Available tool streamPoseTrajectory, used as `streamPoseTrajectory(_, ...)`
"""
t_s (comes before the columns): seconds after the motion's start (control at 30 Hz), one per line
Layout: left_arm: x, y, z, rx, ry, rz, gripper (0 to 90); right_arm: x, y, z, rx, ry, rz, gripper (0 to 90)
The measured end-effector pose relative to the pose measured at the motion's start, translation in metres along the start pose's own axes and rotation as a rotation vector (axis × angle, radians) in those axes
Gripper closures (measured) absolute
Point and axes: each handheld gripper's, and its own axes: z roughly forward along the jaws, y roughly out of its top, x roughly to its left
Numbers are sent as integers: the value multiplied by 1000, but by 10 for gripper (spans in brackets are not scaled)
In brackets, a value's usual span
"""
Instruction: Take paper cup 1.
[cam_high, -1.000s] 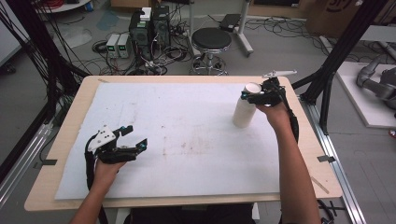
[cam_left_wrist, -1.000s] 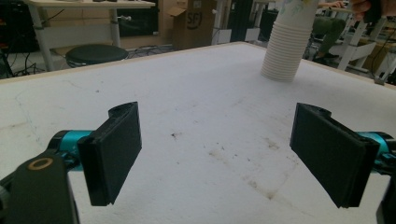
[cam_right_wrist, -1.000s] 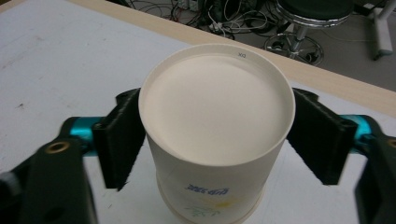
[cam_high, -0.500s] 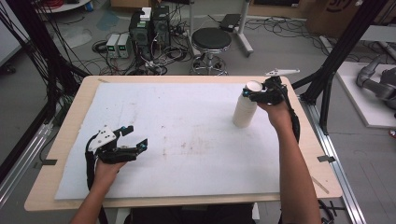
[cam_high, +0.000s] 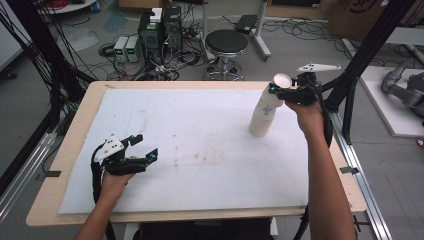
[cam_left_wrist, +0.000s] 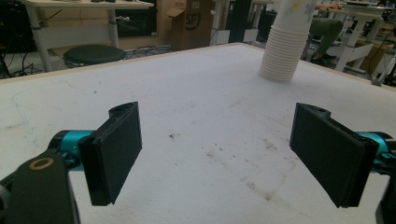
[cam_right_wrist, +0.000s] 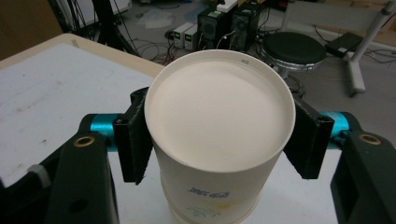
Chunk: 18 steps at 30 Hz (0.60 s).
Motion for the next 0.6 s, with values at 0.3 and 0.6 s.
streamPoseTrajectory(0.3,-1,0,0,2,-6,-1,169,0,-1,-34,-59,4,6,358)
streamPoseTrajectory(0.6,-3,-1,1,8,-13,2,169,24,-32,-60,-66,85,-32,360)
